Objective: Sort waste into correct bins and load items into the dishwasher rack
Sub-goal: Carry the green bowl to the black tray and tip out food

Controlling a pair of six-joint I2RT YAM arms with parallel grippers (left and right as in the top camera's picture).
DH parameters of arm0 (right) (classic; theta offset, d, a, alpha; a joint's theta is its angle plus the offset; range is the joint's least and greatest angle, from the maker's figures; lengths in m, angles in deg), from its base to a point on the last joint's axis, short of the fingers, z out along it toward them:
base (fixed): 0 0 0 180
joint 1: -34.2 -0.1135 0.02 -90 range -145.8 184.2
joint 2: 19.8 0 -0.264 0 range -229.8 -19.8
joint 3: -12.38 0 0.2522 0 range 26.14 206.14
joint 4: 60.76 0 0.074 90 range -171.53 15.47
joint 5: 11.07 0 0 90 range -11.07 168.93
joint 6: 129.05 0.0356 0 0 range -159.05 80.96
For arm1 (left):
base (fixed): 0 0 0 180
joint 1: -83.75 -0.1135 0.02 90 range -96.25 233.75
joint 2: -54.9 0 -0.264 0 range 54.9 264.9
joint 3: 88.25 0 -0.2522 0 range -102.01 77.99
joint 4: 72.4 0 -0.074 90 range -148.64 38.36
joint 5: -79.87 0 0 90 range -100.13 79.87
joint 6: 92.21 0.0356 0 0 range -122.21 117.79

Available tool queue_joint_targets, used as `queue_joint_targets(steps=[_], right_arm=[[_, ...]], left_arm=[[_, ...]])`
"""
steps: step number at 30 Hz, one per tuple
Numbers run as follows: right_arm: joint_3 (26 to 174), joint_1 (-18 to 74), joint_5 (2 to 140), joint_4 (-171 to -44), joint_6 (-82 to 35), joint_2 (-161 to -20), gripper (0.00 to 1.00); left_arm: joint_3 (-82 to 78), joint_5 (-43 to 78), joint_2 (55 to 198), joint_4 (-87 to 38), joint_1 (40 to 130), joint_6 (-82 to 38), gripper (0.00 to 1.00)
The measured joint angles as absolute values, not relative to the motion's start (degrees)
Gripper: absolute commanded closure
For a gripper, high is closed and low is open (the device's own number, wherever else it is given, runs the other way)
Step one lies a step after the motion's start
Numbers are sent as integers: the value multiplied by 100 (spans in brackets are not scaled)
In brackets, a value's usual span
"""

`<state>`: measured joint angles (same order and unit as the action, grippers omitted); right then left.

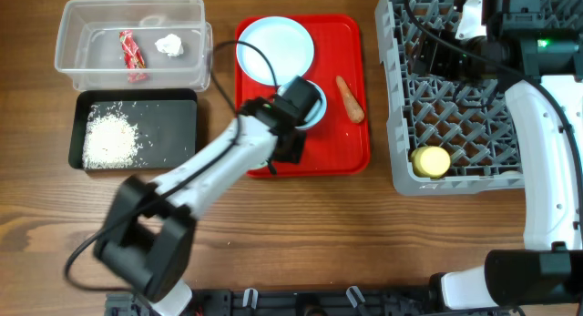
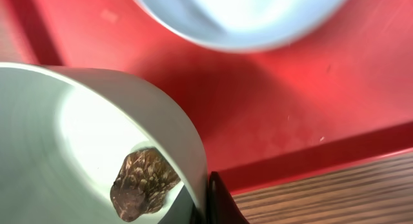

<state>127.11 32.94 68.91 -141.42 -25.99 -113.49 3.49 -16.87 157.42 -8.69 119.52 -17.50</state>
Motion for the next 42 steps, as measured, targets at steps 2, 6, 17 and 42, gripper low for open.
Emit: queue_joint_targets(steps=[2, 6, 17, 42], right_arm=[[12711, 3294, 6891, -14142, -2599, -11349, 18], [12711, 3294, 6891, -14142, -2599, -11349, 18], [12711, 3294, 6893, -14146, -2599, -11349, 18], [12711, 3294, 6891, -14144, -2618, -11349, 18]], left_arm=[[318, -1604, 15455, -869, 11692, -1791, 96], [259, -1311, 14988, -843, 10899, -1806, 96], [227, 1146, 14863, -718, 7771, -1129, 96], [227, 7207, 16872, -419, 5194, 1660, 96]])
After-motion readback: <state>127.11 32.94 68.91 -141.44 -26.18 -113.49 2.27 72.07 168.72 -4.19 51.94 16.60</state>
